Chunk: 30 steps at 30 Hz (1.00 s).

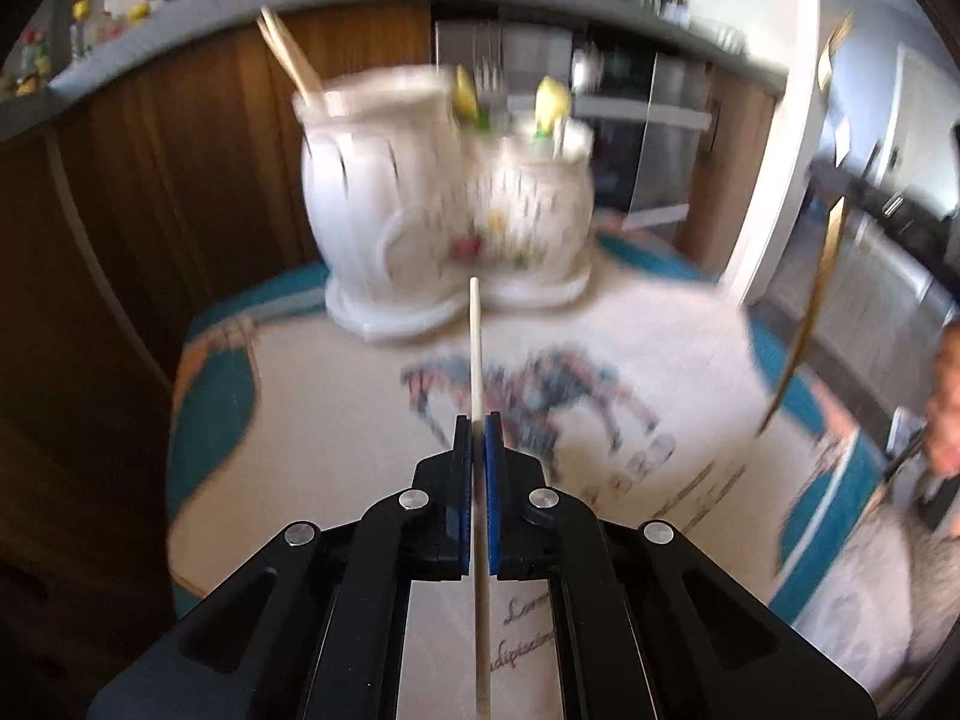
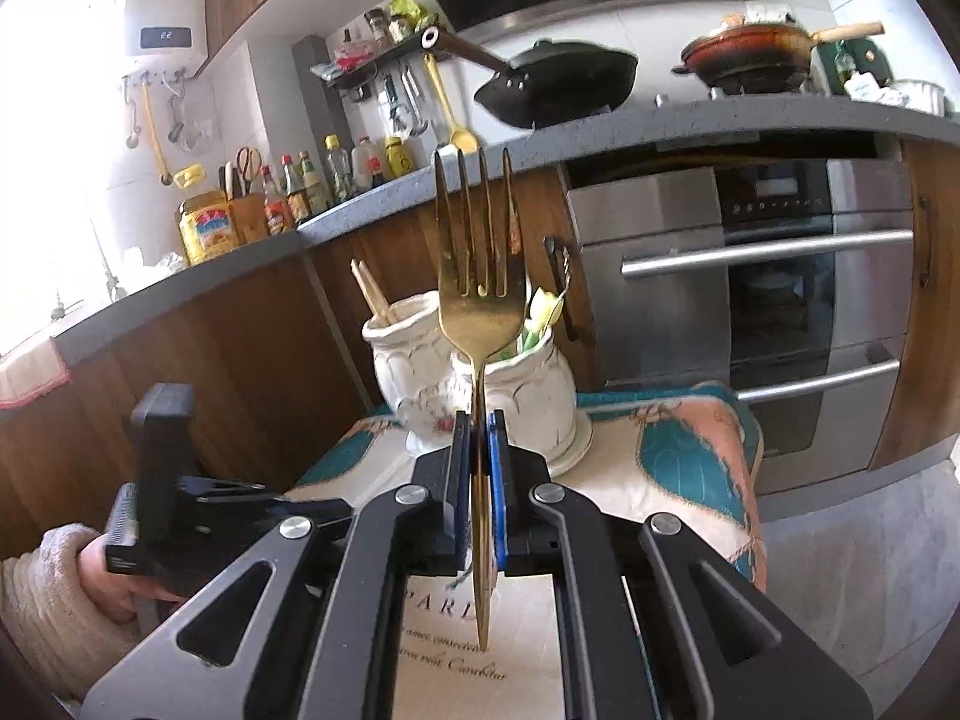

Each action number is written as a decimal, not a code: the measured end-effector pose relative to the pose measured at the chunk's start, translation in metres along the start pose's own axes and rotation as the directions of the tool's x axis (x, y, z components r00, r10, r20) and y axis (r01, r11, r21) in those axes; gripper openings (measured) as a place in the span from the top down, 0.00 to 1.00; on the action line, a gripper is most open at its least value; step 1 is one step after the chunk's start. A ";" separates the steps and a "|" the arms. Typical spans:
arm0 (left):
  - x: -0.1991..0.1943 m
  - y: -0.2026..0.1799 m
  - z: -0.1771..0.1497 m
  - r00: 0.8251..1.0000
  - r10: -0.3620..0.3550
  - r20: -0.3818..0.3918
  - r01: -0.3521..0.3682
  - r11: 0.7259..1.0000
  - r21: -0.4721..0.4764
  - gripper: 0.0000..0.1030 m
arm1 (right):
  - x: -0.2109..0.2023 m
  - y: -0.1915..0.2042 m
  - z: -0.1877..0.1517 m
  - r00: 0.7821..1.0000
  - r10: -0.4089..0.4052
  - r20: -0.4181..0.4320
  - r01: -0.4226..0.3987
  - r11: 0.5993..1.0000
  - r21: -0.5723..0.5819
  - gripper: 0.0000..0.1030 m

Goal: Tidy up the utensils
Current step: 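Lower the chopstick and gold fork into the ceramic holder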

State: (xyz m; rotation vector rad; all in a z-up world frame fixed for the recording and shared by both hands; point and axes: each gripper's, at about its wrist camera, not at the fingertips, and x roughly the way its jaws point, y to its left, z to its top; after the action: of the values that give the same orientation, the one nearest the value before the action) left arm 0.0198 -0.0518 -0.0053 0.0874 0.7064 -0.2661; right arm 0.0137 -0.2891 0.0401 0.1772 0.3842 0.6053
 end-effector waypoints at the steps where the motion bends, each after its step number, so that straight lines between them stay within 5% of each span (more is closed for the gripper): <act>1: -0.009 0.002 0.004 0.999 -0.009 0.048 0.009 1.000 -0.004 0.96 | -0.001 0.002 0.003 1.000 -0.012 0.018 0.012 1.000 -0.009 0.94; 6: -0.036 0.013 0.041 0.961 -0.004 0.276 0.008 1.000 -0.014 0.96 | 0.010 0.018 0.032 0.995 -0.035 0.092 0.040 0.998 -0.055 0.94; 14: -0.044 0.037 0.118 0.842 0.015 0.540 0.040 0.995 -0.090 0.96 | 0.058 0.027 0.082 0.976 -0.079 0.201 0.096 0.992 -0.079 0.94; 20: -0.025 0.045 0.156 0.763 0.041 0.645 0.042 0.993 -0.113 0.96 | 0.086 0.012 0.098 0.952 -0.114 0.284 0.131 0.990 -0.044 0.94; 24: -0.004 0.047 0.170 0.750 0.051 0.660 0.041 0.992 -0.123 0.96 | 0.102 -0.002 0.096 0.958 -0.102 0.269 0.115 0.993 -0.033 0.94; 30: 0.031 0.044 0.168 0.770 0.080 0.633 -0.025 0.995 -0.096 0.96 | 0.122 -0.012 0.086 0.978 -0.070 0.195 0.079 0.996 -0.038 0.94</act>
State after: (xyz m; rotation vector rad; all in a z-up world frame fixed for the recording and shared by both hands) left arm 0.1602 -0.0449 0.1017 -0.0645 0.0281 -0.1931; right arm 0.1467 -0.2314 0.0785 0.1752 0.1882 0.5174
